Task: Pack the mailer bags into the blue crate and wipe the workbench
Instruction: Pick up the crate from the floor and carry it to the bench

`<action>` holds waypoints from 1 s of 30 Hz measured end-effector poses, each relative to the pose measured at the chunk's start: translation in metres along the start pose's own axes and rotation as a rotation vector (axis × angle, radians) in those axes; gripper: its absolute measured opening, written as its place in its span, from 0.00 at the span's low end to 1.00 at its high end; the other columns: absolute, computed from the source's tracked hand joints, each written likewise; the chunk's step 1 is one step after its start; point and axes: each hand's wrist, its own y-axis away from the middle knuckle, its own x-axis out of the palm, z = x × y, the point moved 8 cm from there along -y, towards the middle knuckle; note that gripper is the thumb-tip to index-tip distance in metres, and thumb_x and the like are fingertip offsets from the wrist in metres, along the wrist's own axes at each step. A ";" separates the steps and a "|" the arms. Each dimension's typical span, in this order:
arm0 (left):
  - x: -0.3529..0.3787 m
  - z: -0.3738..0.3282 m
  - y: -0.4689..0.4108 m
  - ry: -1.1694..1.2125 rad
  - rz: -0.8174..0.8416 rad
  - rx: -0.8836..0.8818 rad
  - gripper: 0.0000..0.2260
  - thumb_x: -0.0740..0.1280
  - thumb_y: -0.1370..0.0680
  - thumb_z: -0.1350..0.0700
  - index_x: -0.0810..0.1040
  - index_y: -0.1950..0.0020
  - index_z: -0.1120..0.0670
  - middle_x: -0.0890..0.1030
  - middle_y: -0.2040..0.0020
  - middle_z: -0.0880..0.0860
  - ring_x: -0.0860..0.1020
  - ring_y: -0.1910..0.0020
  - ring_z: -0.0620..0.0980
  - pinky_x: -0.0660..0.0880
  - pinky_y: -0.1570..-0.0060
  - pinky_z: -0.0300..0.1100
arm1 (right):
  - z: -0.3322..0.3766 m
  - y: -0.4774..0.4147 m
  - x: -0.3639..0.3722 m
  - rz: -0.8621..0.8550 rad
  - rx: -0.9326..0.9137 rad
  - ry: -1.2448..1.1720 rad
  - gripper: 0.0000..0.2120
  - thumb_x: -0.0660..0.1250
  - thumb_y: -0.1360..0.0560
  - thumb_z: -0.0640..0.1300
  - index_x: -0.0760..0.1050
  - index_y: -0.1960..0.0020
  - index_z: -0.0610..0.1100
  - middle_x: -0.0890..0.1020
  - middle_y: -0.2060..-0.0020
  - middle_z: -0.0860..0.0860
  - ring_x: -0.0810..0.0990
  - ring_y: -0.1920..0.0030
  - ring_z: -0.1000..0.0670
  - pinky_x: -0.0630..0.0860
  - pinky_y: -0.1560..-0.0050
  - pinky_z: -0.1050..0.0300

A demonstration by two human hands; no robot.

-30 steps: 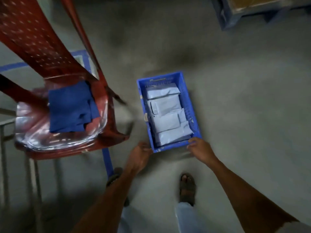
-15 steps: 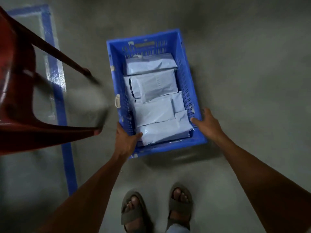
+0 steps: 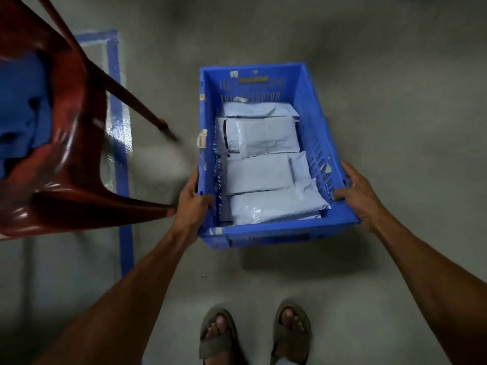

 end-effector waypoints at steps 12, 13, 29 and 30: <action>-0.076 -0.389 0.158 0.048 0.056 0.291 0.37 0.60 0.32 0.76 0.73 0.26 0.50 0.81 0.36 0.53 0.80 0.41 0.57 0.82 0.59 0.42 | 0.373 0.188 -0.113 -0.087 -0.255 -0.060 0.34 0.62 0.36 0.22 0.78 0.39 0.51 0.84 0.53 0.53 0.81 0.54 0.48 0.77 0.54 0.54; -0.088 -0.429 0.180 0.056 0.069 0.326 0.37 0.60 0.31 0.76 0.73 0.25 0.51 0.80 0.34 0.54 0.79 0.40 0.57 0.82 0.60 0.42 | 0.412 0.211 -0.124 -0.091 -0.283 -0.077 0.34 0.62 0.35 0.23 0.77 0.37 0.51 0.84 0.52 0.53 0.81 0.53 0.47 0.78 0.55 0.55; -0.296 -0.755 0.570 0.292 -0.030 0.594 0.35 0.55 0.33 0.70 0.74 0.28 0.51 0.81 0.44 0.60 0.80 0.60 0.64 0.79 0.72 0.48 | 0.806 0.549 -0.137 0.425 -0.662 -0.382 0.36 0.63 0.39 0.33 0.75 0.31 0.46 0.78 0.45 0.40 0.78 0.50 0.35 0.80 0.55 0.42; -0.307 -0.752 0.592 0.314 -0.070 0.605 0.33 0.53 0.31 0.71 0.76 0.30 0.51 0.81 0.48 0.60 0.81 0.64 0.60 0.78 0.74 0.45 | 0.813 0.560 -0.128 0.464 -0.667 -0.388 0.39 0.65 0.43 0.34 0.76 0.31 0.47 0.77 0.45 0.40 0.76 0.49 0.34 0.78 0.51 0.38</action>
